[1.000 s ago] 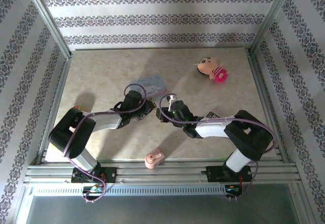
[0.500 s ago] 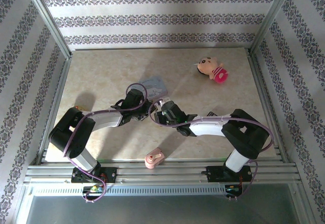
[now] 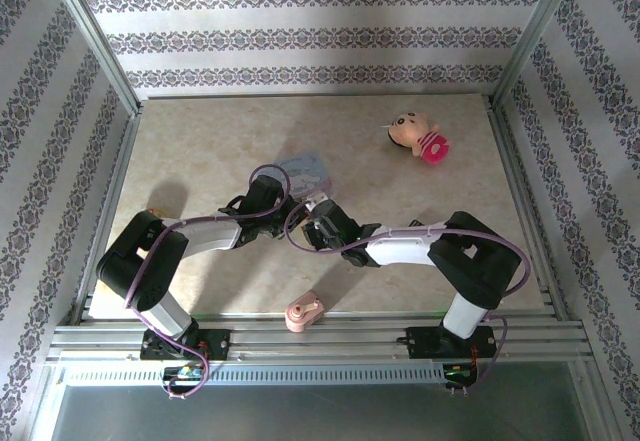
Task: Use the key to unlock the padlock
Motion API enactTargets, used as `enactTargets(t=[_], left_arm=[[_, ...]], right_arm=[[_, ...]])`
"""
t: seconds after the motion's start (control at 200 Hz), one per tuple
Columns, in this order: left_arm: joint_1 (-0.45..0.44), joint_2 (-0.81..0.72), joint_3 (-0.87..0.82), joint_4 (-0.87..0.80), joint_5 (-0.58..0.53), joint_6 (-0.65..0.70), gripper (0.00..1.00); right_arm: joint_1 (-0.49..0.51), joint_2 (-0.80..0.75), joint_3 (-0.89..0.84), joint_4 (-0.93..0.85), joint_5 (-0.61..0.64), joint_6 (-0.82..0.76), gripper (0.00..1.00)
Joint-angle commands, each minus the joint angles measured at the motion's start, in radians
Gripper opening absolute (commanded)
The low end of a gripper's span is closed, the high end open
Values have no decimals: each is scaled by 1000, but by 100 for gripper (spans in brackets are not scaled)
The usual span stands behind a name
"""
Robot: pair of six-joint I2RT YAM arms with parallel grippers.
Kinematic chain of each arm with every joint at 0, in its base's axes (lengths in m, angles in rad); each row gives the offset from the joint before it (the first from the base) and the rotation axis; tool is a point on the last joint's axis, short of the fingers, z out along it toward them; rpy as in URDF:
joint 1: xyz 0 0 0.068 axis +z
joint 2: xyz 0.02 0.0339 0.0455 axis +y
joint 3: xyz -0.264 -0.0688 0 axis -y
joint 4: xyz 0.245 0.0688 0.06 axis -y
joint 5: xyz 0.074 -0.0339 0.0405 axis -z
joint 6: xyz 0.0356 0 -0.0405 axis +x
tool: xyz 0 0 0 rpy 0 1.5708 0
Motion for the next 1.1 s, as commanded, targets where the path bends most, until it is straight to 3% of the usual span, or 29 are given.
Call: enactTargets(t=[0.0,0.245,0.495,0.595,0.77,1.099], left_arm=[[-2,15,27,14,37,-13,10],[-2,22,34,12,68,-11,10],[-3,29,32,17,84,-10,10],[-2,32,29,25,86,-13,10],[-2,35,21,43,87,-15,10],[-2,38,12,71,88,-20,10]], right_arm=[[13,19,34,-19,38,-47,31],[15,53,53,-6,83,-80,26],[12,44,42,35,91,-69,0],[2,34,39,42,50,-52,0],[-60,16,8,84,-115,22,0],[-238,78,-65,341,-533,258,0]])
